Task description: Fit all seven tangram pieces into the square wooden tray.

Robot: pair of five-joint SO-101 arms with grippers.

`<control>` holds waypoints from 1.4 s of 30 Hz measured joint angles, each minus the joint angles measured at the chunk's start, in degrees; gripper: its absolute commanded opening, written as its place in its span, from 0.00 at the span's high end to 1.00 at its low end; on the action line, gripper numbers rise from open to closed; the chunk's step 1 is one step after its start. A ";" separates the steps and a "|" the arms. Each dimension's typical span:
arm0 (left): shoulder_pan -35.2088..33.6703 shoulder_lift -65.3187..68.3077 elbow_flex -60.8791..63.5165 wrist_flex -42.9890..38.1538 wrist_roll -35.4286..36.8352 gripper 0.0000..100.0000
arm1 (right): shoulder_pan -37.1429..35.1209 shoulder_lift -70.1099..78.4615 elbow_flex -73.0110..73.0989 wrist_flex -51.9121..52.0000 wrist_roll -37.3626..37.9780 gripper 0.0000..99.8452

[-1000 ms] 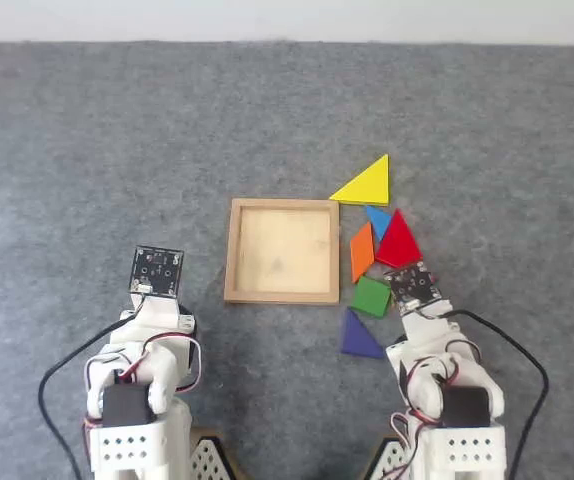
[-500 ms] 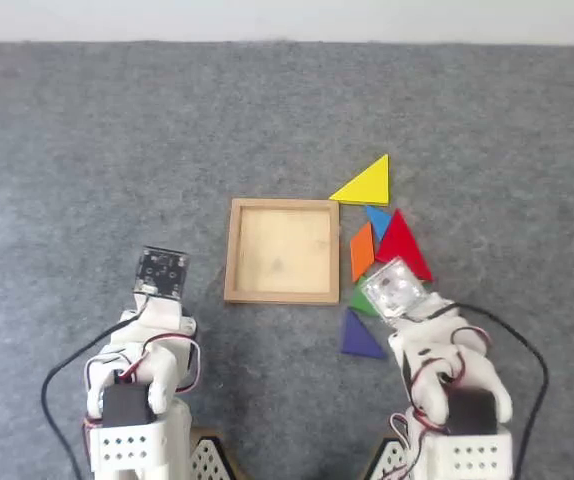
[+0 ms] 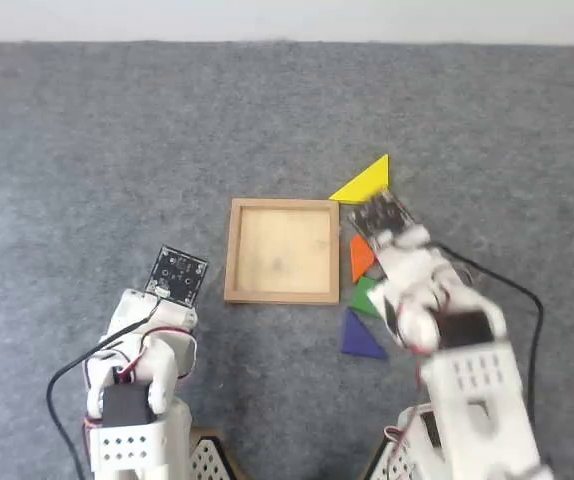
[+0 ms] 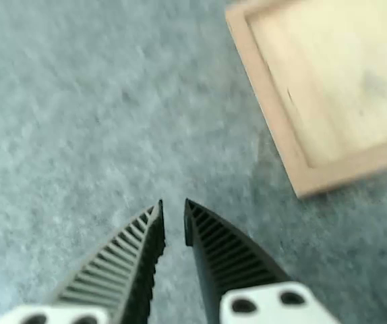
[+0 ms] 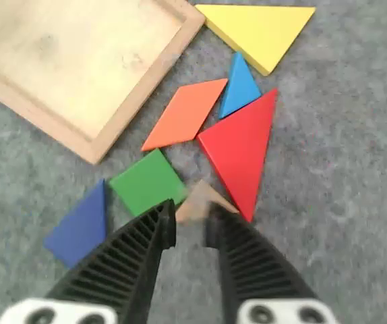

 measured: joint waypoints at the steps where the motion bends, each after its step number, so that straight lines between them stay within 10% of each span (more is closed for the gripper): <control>1: 1.05 0.00 -0.70 -0.44 0.18 0.94 | 0.18 4.13 -0.88 -1.67 -0.18 0.76; 10: 15.56 5.80 -12.31 -3.52 10.11 0.94 | 0.35 24.79 -1.85 -16.35 -3.25 0.69; 26: 15.82 72.53 -30.95 -30.07 14.51 0.94 | 3.60 44.04 -12.75 -24.79 -4.75 0.68; 42: 14.51 74.81 -32.26 -30.68 14.51 0.94 | 4.40 60.22 -29.89 -15.30 -5.19 0.68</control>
